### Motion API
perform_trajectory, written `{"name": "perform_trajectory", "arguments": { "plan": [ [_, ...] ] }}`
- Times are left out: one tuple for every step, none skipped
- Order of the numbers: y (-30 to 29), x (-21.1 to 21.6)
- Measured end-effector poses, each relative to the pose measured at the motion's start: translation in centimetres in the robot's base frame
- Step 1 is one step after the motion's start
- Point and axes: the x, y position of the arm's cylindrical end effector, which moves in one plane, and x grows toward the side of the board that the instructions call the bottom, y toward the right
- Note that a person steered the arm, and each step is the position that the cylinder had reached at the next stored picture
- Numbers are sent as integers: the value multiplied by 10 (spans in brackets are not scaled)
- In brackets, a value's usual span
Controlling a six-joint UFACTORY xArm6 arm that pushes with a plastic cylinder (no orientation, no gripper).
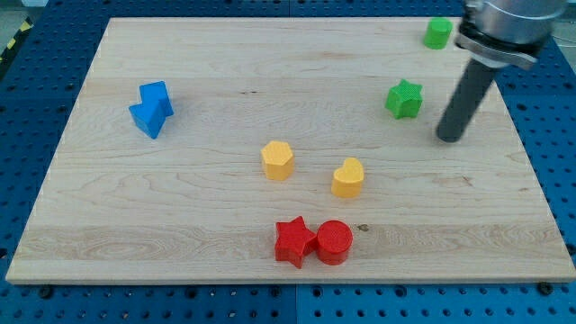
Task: Place the green star at the left of the green circle
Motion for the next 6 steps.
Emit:
{"name": "perform_trajectory", "arguments": {
  "plan": [
    [-28,-45],
    [-38,-87],
    [-39,-75],
    [-43,-57],
    [-53,-89],
    [-48,-149]
  ]
}}
